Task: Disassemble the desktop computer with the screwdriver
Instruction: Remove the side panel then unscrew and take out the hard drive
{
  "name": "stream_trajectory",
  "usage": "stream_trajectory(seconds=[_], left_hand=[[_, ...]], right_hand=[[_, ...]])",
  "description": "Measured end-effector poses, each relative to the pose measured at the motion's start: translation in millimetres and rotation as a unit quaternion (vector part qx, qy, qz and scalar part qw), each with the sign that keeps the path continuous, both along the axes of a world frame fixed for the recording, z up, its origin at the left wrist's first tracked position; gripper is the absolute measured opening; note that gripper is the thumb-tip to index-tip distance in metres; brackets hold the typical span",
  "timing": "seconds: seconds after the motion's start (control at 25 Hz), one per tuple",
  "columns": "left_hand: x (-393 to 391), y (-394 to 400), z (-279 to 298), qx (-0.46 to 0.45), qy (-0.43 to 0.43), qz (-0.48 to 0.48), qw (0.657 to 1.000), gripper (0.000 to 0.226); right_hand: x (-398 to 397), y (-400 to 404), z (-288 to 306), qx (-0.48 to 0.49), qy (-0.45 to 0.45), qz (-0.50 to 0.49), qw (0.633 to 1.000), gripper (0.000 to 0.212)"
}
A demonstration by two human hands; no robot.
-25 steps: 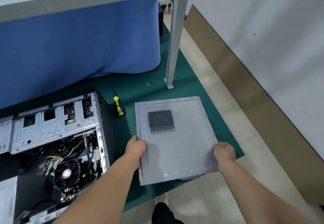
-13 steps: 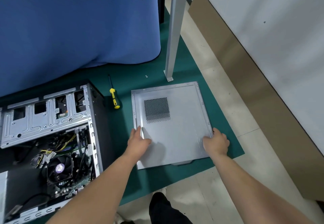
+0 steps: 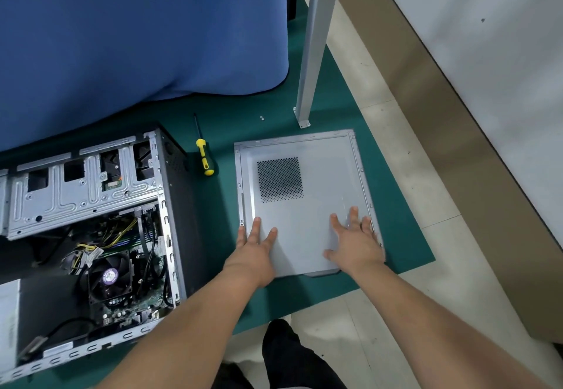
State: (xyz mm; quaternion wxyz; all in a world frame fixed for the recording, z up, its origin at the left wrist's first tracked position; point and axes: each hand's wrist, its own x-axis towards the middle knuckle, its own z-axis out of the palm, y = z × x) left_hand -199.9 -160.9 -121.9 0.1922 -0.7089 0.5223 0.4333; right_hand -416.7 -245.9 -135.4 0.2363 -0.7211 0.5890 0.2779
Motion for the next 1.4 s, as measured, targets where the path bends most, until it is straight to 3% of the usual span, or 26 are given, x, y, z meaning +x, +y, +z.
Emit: stream_trajectory(seconds=[0.16, 0.24, 0.32, 0.4, 0.48, 0.56, 0.68, 0.76, 0.88, 1.04, 1.28, 1.4], left_hand=[[11.9, -17.7, 25.6, 0.041, 0.016, -0.029, 0.999, 0.088], [24.8, -22.9, 46.1, 0.008, 0.052, -0.006, 0.999, 0.073], [44.2, -9.1, 69.4, -0.113, 0.114, 0.055, 0.986, 0.059], [72.8, 17.8, 93.0, -0.264, 0.155, 0.095, 0.947, 0.046], [113.7, 50.7, 104.8, -0.384, 0.126, 0.121, 0.907, 0.040], [164.4, 80.0, 108.3, -0.433, 0.049, 0.145, 0.888, 0.039], [234.8, 104.0, 101.4, -0.426, -0.064, 0.126, 0.894, 0.047], [274.1, 110.6, 93.3, -0.395, -0.116, 0.095, 0.906, 0.059], [317.1, 103.3, 81.4, -0.323, -0.151, 0.046, 0.933, 0.089], [344.1, 85.0, 73.2, -0.278, -0.160, -0.009, 0.947, 0.128], [346.9, 86.1, 73.6, -0.272, -0.157, -0.051, 0.948, 0.130], [346.8, 91.7, 75.0, -0.271, -0.146, -0.053, 0.950, 0.133]], right_hand=[[9.1, 0.3, 7.4, 0.018, 0.013, 0.005, 1.000, 0.094], [6.4, 3.4, 10.7, 0.027, 0.003, -0.002, 1.000, 0.094], [3.2, 7.0, 14.5, 0.032, -0.006, -0.005, 0.999, 0.093], [8.1, 7.2, 17.8, 0.035, -0.015, -0.042, 0.998, 0.087], [34.2, 4.4, 25.1, 0.035, -0.037, -0.087, 0.995, 0.074], [83.4, 5.5, 39.9, 0.032, -0.123, -0.090, 0.988, 0.061], [178.5, 26.1, 76.4, 0.070, -0.291, -0.076, 0.951, 0.065], [241.0, 44.5, 94.9, 0.104, -0.337, -0.059, 0.934, 0.074], [301.5, 58.5, 104.2, 0.104, -0.293, -0.040, 0.950, 0.080], [329.6, 70.9, 109.1, 0.062, -0.204, -0.077, 0.974, 0.059], [339.6, 81.9, 114.9, -0.003, -0.142, -0.085, 0.986, 0.063], [340.1, 86.9, 118.0, -0.013, -0.136, -0.083, 0.987, 0.055]])
